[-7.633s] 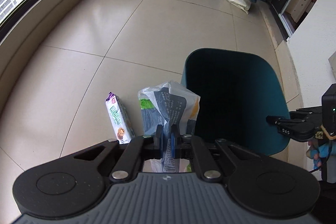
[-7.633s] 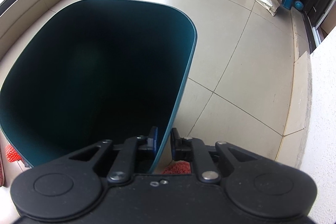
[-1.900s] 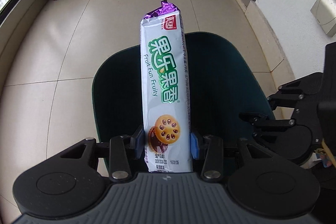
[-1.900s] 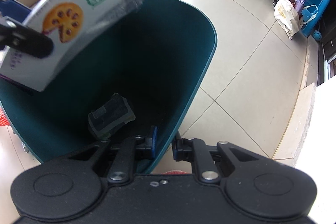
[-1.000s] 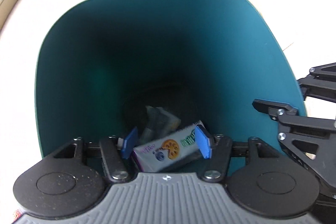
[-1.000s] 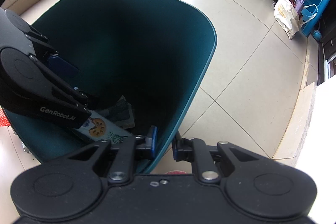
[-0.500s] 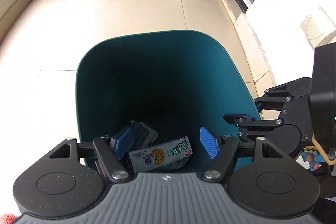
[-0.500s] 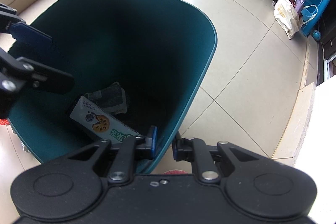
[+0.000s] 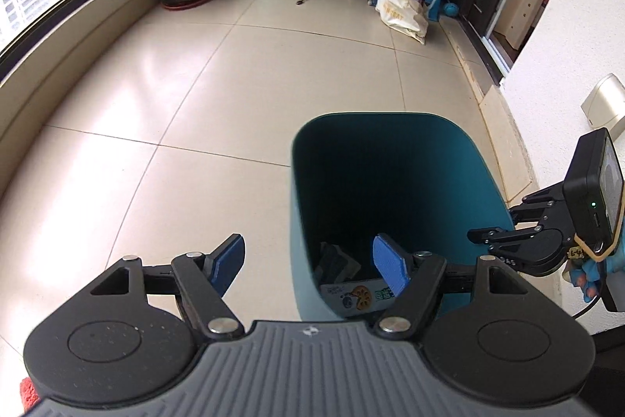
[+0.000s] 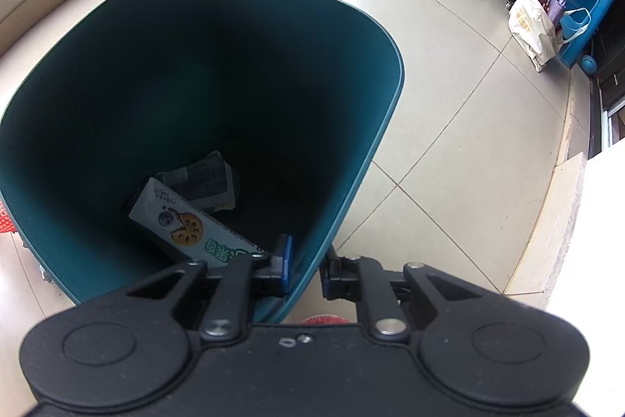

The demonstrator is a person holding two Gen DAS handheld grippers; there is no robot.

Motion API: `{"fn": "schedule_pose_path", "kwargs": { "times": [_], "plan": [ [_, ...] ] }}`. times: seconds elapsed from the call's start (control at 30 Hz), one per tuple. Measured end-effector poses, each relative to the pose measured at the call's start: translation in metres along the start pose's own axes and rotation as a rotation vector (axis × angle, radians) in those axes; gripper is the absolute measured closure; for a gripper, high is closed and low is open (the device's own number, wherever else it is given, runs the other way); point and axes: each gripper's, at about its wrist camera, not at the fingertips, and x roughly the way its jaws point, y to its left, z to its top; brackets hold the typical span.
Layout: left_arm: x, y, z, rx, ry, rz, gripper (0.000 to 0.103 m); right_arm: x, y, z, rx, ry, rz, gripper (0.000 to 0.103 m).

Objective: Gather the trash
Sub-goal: 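Lower the left gripper to the orange foam net and grasp it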

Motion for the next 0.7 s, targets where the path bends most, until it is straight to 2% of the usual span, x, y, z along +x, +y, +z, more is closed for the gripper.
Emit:
{"fn": "schedule_pose_path", "kwargs": {
  "times": [0.1,0.2,0.3,0.37,0.47,0.53,0.7],
  "plan": [
    [-0.010,0.027,-0.011,-0.035,-0.007,0.038,0.028,-0.001,0.000,0.000,0.001,0.002,0.001,0.089],
    [-0.012,0.054,-0.024,-0.054,0.000,0.108,0.027,-0.001,-0.001,0.001,0.003,0.006,0.005,0.089],
    [-0.003,0.079,-0.038,-0.082,0.042,0.166,0.027,-0.001,0.000,0.003,0.001,0.010,0.004,0.089],
    [0.006,0.095,-0.049,-0.113,0.075,0.179,0.027,-0.001,0.000,0.003,-0.001,0.012,0.002,0.089],
    [0.021,0.111,-0.067,-0.158,0.137,0.173,0.027,-0.001,0.001,0.004,-0.002,0.014,0.000,0.089],
    [0.040,0.117,-0.088,-0.181,0.216,0.186,0.027,0.000,0.002,0.004,-0.004,0.015,-0.003,0.089],
    [0.093,0.123,-0.145,-0.139,0.411,0.223,0.027,0.001,0.004,0.004,0.000,0.016,-0.002,0.089]
  ]
}}
